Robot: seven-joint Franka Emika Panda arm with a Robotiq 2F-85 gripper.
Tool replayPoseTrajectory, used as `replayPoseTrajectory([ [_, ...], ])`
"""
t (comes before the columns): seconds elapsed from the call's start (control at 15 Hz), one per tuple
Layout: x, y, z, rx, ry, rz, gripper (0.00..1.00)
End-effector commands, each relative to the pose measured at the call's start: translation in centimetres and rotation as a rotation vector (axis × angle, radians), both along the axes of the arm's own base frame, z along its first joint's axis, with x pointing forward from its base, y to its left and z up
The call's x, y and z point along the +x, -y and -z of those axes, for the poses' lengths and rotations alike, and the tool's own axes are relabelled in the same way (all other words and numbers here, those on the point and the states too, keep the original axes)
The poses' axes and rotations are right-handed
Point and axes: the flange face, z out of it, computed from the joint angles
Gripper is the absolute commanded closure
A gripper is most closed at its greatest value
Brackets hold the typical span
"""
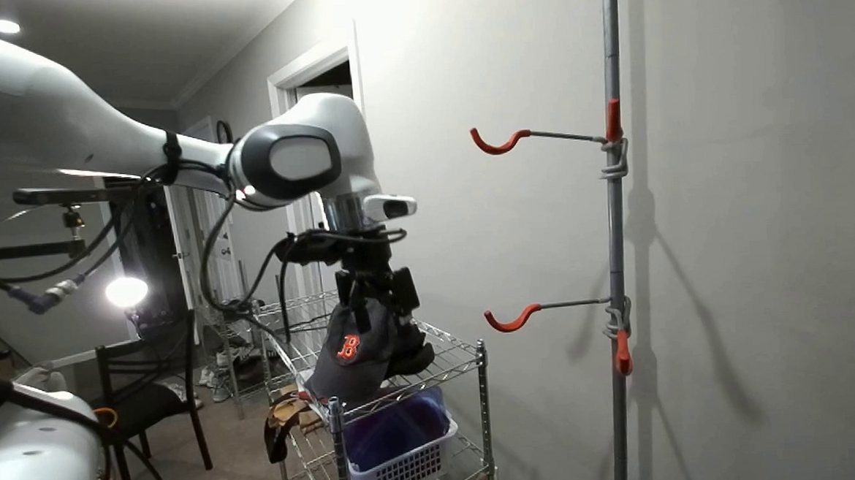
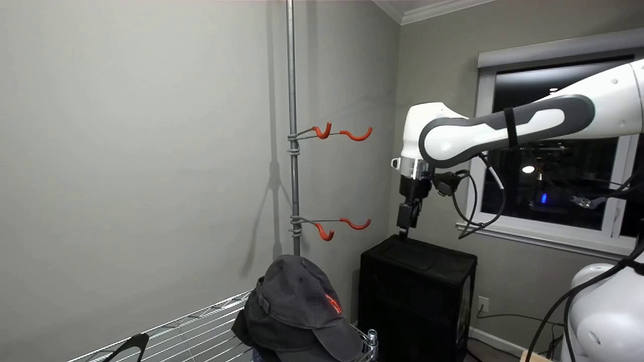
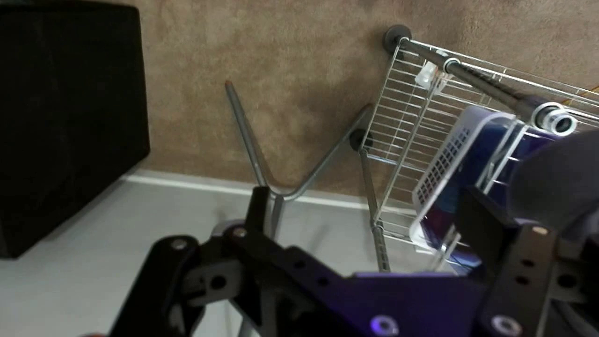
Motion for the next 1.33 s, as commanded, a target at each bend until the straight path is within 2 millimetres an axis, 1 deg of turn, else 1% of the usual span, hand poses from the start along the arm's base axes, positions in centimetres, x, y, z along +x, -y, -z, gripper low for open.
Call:
replayPoseTrajectory([
  [0.0,-2.3,-7.5,-4.1,0.0,0.104,-0.162,0.0],
  [0.07,-3.1,-10.2,-4.9,0.001,0.129,-0.226,0.0],
  [0.2,-4.1,-14.4,-5.6,0.007,0.161,-0.323,0.0],
  [0.33,-4.5,-18.2,-5.6,0.01,0.18,-0.41,0.0],
  [0.4,-4.6,-19.7,-5.6,0.011,0.192,-0.441,0.0],
  [0.47,-4.3,-21.4,-5.1,0.019,0.206,-0.477,0.0],
  [0.67,-3.2,-25.2,-3.8,0.025,0.24,-0.534,0.0],
  [0.73,-2.7,-26.9,-3.0,0.009,0.241,-0.548,0.0],
  [0.87,-1.9,-29.3,-1.6,-0.009,0.233,-0.576,0.0],
  [1.0,-1.0,-30.8,-0.1,-0.026,0.218,-0.584,0.0],
  [1.07,-0.5,-31.4,0.6,-0.038,0.208,-0.58,0.0],
  [1.27,0.6,-31.8,2.4,-0.077,0.184,-0.557,0.0],
])
